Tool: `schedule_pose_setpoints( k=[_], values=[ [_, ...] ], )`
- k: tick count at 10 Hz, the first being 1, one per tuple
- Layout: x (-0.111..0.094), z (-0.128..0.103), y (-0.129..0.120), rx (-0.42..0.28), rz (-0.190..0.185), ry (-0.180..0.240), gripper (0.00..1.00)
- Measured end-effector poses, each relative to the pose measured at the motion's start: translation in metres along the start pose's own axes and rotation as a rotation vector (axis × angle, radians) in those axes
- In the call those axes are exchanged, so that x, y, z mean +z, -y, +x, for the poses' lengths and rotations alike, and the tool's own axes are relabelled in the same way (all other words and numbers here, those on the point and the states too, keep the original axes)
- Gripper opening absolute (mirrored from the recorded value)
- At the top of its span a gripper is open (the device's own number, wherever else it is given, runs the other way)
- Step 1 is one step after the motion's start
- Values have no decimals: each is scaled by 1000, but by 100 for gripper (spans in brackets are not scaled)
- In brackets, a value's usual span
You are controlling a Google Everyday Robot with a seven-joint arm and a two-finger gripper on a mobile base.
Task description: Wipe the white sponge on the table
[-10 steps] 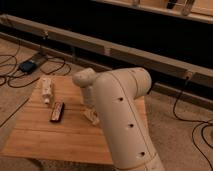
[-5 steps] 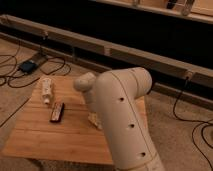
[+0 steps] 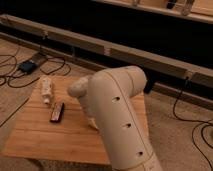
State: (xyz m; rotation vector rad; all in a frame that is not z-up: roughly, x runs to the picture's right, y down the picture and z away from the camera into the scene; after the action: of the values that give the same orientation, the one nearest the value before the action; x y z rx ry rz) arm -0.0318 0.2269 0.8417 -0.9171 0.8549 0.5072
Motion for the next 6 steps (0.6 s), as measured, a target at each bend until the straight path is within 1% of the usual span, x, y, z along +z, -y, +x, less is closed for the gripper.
schedule_pose_setpoints(
  k=[1, 2, 3, 5, 6],
  values=[
    [1, 3, -10, -34, 16, -11, 0],
    [0, 3, -16, -55, 26, -12, 0],
    [-3, 2, -27, -87, 40, -12, 0],
    [-9, -2, -44, -135, 58, -2, 0],
    [-11, -2, -50, -152, 68, -3, 0]
  ],
)
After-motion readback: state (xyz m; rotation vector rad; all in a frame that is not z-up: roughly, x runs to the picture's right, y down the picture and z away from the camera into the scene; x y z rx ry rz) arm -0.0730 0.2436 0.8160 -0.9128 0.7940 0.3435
